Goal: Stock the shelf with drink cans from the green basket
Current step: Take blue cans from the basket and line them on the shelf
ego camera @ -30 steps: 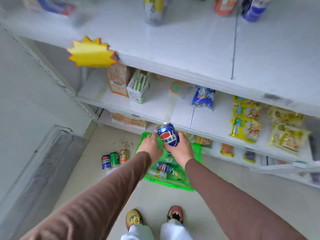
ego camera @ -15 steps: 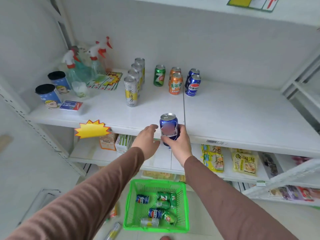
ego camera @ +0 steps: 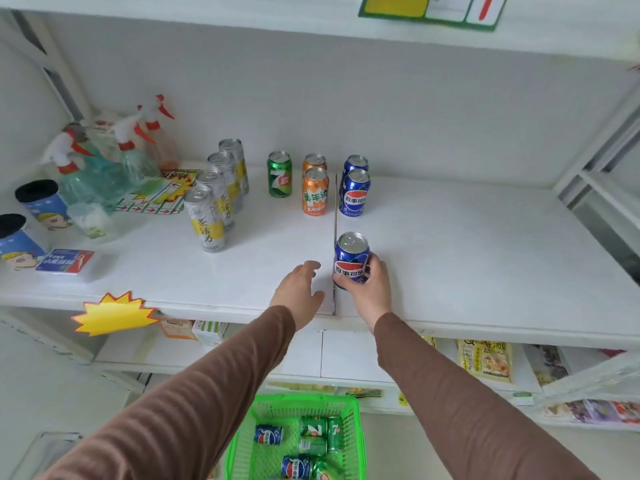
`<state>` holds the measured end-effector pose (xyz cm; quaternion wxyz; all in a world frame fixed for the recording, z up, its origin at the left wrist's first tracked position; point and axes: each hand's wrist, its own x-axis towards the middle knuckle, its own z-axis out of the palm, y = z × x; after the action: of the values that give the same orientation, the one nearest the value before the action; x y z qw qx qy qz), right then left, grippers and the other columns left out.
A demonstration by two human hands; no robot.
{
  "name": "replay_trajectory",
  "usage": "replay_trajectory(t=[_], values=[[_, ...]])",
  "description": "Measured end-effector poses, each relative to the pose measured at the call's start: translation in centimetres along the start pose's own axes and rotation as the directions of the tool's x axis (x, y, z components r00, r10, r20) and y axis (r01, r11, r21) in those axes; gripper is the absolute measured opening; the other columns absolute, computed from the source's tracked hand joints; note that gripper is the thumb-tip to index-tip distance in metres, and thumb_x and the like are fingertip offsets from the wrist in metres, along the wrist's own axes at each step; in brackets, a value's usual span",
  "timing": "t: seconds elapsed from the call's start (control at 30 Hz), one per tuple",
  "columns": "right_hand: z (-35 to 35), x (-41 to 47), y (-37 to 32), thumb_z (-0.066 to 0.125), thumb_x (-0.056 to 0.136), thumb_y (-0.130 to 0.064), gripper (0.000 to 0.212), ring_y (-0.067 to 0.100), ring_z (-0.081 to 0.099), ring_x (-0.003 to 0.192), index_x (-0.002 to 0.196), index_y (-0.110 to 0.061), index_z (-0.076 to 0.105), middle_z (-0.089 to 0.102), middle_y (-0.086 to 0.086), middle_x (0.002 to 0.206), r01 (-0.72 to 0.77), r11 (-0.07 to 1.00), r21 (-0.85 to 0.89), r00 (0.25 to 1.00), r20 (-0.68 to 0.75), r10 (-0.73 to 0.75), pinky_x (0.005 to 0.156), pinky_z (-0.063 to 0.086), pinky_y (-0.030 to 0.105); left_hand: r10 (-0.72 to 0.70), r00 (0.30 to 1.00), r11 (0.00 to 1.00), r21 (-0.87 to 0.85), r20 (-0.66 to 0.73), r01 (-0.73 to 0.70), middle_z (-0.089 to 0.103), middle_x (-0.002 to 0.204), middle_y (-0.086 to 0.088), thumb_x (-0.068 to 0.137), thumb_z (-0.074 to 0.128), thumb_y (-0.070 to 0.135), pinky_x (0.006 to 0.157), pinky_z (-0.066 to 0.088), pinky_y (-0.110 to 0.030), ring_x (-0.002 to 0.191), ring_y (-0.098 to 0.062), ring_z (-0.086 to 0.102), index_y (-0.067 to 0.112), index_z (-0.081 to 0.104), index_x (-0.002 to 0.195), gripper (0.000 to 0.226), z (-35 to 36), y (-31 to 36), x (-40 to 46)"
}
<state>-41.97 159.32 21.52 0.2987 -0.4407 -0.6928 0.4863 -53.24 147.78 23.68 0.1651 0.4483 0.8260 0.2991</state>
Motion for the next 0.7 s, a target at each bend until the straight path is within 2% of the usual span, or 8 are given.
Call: replay_trajectory(t=[0.13, 0.23, 0.33, 0.5, 0.7], values=[[-0.3, 2.7, 0.7, 0.088, 0.071, -0.023, 0.070, 0.020, 0.060, 0.117, 0.132, -0.020, 0.052, 0.060, 0.001, 0.126, 0.000, 1.000, 0.022, 1.000, -0.008, 0.001, 0.103, 0.050, 0.040, -0.034, 0.999, 0.999, 0.007, -0.005, 0.034, 0.055, 0.132, -0.004, 0.087, 0.061, 0.021, 0.099, 0.046, -0.031, 0.116, -0.020, 0.055, 0.021, 0.042, 0.136, 0.053, 1.5, 1.1, 2.9], [-0.3, 4.7, 0.6, 0.088, 0.072, -0.023, 0.066, 0.014, 0.063, 0.107, 0.125, -0.025, 0.049, 0.063, -0.004, 0.120, -0.006, 0.999, 0.045, 1.000, -0.025, 0.007, 0.089, 0.053, 0.026, -0.059, 0.998, 0.998, -0.005, -0.006, 0.059, 0.055, 0.133, -0.003, 0.087, 0.061, 0.020, 0.098, 0.047, -0.031, 0.117, -0.020, 0.055, 0.022, 0.042, 0.136, 0.053, 2.1, 1.5, 5.1], [0.0, 6.6, 0.3, 0.087, 0.072, -0.024, 0.061, 0.012, 0.065, 0.100, 0.118, -0.027, 0.047, 0.065, -0.006, 0.114, -0.005, 0.999, 0.037, 0.999, -0.046, 0.007, 0.076, 0.048, 0.016, -0.073, 0.997, 0.997, -0.007, -0.004, 0.073, 0.056, 0.133, -0.003, 0.086, 0.061, 0.020, 0.095, 0.046, -0.030, 0.116, -0.020, 0.056, 0.023, 0.042, 0.135, 0.053, 2.5, 1.7, 7.3], [0.4, 10.1, 0.0, 0.086, 0.074, -0.020, 0.060, 0.019, 0.067, 0.108, 0.124, -0.021, 0.052, 0.068, 0.000, 0.121, -0.023, 0.999, 0.032, 0.999, -0.034, 0.024, 0.096, 0.055, 0.039, -0.099, 0.995, 0.995, 0.000, 0.009, 0.099, 0.056, 0.132, -0.002, 0.085, 0.062, 0.022, 0.096, 0.049, -0.033, 0.115, -0.021, 0.056, 0.026, 0.041, 0.134, 0.054, 2.8, 2.2, 10.4], [1.1, 12.8, -0.6, 0.084, 0.078, -0.022, 0.063, 0.021, 0.065, 0.117, 0.133, -0.020, 0.051, 0.066, 0.000, 0.129, -0.041, 0.999, 0.001, 0.999, -0.029, 0.041, 0.104, 0.051, 0.044, -0.101, 0.995, 0.995, 0.014, 0.011, 0.101, 0.056, 0.132, -0.002, 0.084, 0.063, 0.023, 0.096, 0.049, -0.033, 0.114, -0.022, 0.057, 0.026, 0.040, 0.135, 0.056, 3.0, 2.1, 12.5]])
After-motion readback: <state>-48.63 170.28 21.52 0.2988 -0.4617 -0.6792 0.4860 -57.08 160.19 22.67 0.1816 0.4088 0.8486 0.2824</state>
